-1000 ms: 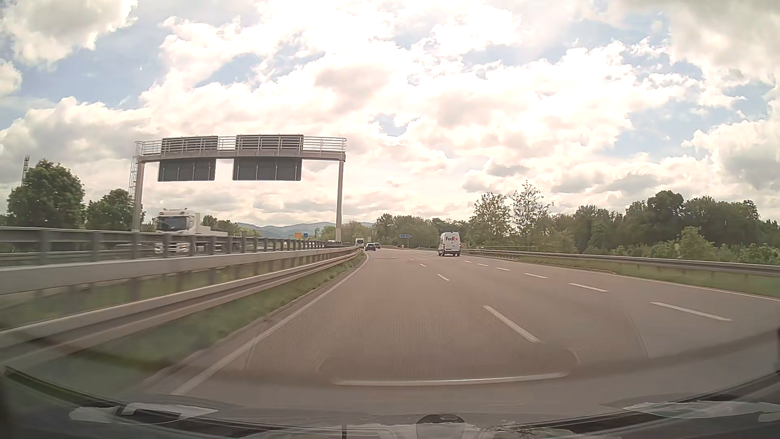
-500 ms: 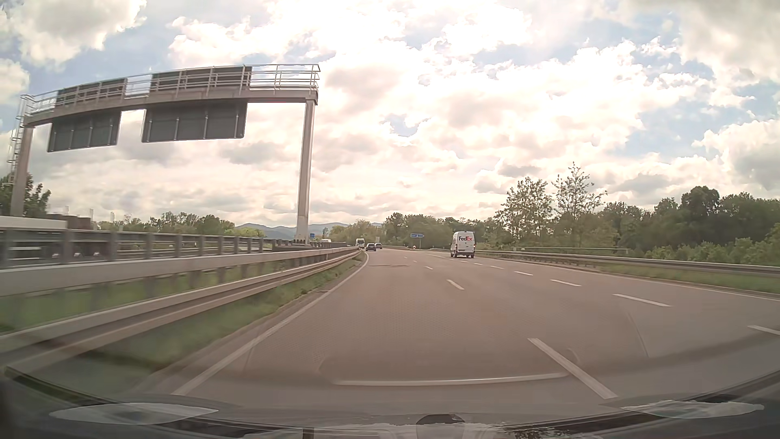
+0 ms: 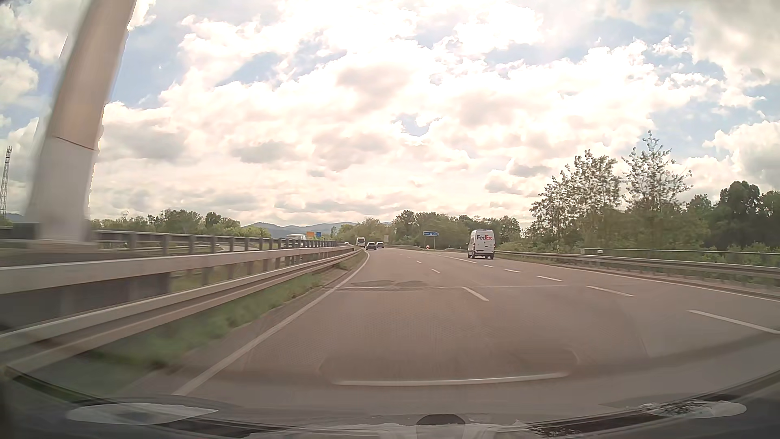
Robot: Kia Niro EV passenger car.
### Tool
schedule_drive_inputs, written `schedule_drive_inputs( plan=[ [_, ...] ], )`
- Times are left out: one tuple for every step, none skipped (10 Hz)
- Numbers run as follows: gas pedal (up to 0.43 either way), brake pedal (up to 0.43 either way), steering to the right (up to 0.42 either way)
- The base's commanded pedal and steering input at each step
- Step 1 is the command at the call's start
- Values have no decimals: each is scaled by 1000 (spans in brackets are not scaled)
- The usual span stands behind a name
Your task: Follow the waypoints while adhering to traffic rules and regulations
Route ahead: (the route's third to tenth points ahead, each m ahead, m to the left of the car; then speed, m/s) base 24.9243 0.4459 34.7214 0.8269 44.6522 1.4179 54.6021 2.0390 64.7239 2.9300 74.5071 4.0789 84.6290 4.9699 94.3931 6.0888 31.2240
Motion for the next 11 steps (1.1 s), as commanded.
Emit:
schedule_drive_inputs(
  plan=[
    [228,0,-10],
    [228,0,-10],
    [220,0,-10],
    [220,0,-10],
    [209,0,-10],
    [209,0,-10],
    [209,0,-10],
    [209,0,-10],
    [209,0,-11],
    [209,0,-11],
    [209,0,-11]
  ],
)
